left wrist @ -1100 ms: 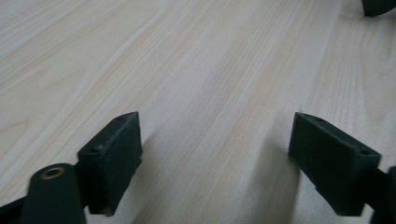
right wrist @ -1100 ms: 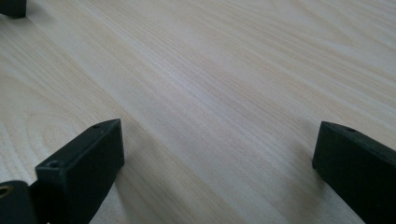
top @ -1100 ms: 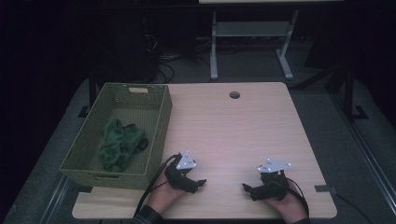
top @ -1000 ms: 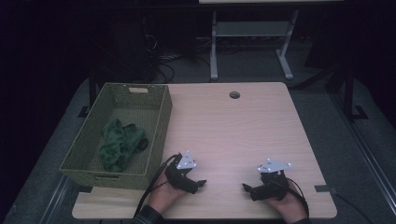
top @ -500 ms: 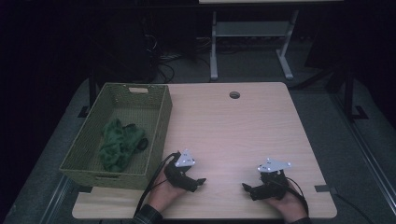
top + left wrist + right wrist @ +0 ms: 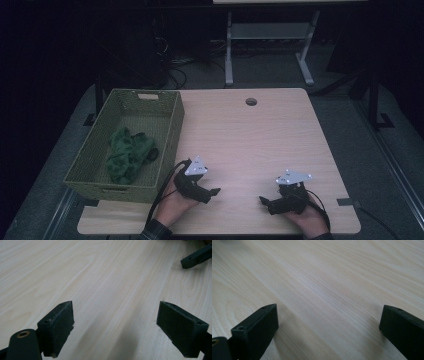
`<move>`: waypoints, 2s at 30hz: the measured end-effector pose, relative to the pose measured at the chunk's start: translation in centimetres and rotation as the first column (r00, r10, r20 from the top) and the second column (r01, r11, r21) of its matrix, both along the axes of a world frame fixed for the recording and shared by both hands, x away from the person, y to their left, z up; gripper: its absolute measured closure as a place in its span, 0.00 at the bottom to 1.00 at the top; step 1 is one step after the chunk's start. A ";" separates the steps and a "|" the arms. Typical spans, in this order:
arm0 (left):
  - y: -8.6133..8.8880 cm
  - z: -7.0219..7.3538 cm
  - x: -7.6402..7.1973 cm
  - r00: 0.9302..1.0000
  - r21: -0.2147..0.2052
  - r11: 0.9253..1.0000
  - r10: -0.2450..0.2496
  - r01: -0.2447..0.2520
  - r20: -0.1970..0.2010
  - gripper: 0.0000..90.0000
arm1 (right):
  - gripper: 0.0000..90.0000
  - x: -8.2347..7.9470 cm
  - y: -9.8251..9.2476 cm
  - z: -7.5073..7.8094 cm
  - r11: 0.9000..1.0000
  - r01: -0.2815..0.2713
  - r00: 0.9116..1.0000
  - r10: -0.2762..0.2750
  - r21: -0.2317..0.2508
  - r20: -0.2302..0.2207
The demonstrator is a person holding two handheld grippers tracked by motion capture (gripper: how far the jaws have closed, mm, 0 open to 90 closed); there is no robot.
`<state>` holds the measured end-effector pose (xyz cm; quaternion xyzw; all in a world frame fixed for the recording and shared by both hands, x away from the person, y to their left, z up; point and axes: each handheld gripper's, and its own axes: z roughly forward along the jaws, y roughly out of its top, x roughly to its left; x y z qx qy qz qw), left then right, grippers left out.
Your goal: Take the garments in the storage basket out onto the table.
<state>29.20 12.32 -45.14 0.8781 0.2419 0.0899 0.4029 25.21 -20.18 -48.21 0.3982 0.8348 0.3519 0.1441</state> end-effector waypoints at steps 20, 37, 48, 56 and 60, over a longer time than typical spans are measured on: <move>-0.8 4.2 1.5 0.999 0.006 0.999 -0.044 0.044 -0.014 0.16 | 0.02 0.0 0.0 0.0 1.000 0.002 1.000 -0.002 0.001 0.000; -0.1 7.2 2.5 0.998 0.005 0.998 -0.062 0.062 -0.011 0.16 | 0.02 0.0 0.0 0.0 1.000 0.001 1.000 -0.001 0.001 0.001; 1.2 9.1 3.0 0.999 -0.014 0.998 -0.054 0.054 0.007 0.18 | 0.02 0.0 0.0 0.0 1.000 0.001 1.000 -0.001 0.001 0.001; 2.4 10.1 3.5 0.999 -0.015 0.999 -0.037 0.038 0.015 0.18 | 0.02 0.0 0.0 0.0 1.000 0.001 1.000 -0.001 0.001 0.001; 2.9 10.6 3.7 0.999 -0.014 0.999 -0.031 0.031 0.021 0.18 | 0.02 0.0 0.0 0.0 1.000 0.001 1.000 -0.001 0.001 0.001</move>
